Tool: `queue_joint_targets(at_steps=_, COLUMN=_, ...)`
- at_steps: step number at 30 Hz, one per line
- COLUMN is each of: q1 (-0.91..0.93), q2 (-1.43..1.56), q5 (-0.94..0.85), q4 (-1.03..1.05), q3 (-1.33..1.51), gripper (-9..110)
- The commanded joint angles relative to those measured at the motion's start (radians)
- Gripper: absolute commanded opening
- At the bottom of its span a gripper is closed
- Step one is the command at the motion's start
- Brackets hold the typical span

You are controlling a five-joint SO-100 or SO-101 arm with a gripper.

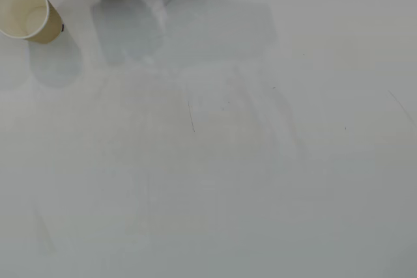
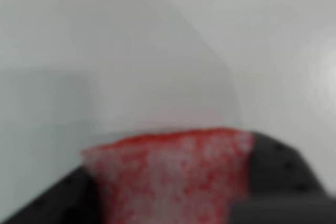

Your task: Pick up the cube and drop it in the cup.

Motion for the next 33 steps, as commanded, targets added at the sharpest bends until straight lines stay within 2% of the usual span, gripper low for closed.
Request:
queue_joint_targets(at_steps=1, q1=-0.008, q2=0.034, q5=-0.003, q4=0.011, q3=-0.087, gripper=12)
queue_joint_targets(at_steps=19, q1=-0.272, q2=0.218, q5=0.0, q4=-0.025, q3=-0.178, gripper=8)
queue_joint_targets(at_steps=33, q1=-0.574, q2=0.276, q5=0.002, q4=-0.032, q3=-0.321, gripper=8)
